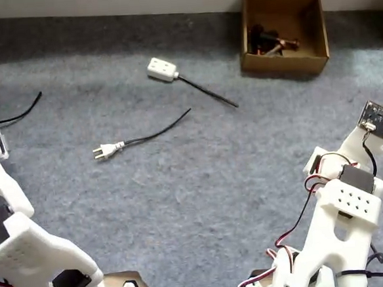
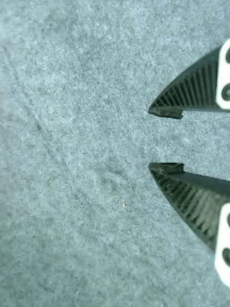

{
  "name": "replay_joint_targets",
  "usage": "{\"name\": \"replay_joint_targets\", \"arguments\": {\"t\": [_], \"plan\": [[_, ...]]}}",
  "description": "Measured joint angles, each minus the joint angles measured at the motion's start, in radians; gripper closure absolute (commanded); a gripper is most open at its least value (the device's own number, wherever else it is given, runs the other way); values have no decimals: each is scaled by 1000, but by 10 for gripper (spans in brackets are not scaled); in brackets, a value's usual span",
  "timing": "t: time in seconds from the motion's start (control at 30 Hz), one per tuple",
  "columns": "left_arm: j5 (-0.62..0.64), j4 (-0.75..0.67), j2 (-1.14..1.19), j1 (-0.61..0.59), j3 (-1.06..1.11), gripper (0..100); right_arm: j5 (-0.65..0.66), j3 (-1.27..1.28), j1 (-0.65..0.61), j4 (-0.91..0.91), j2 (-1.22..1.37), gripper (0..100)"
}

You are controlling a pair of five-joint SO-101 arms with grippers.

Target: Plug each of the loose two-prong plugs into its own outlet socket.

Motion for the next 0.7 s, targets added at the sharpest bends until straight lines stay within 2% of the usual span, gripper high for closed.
{"name": "replay_joint_targets", "arguments": {"t": [0.47,0.7], "plan": [[2,0,238,-51,-195,989,0,0,0,0,0,845],[2,0,255,-52,-213,817,0,0,0,0,0,845]]}}
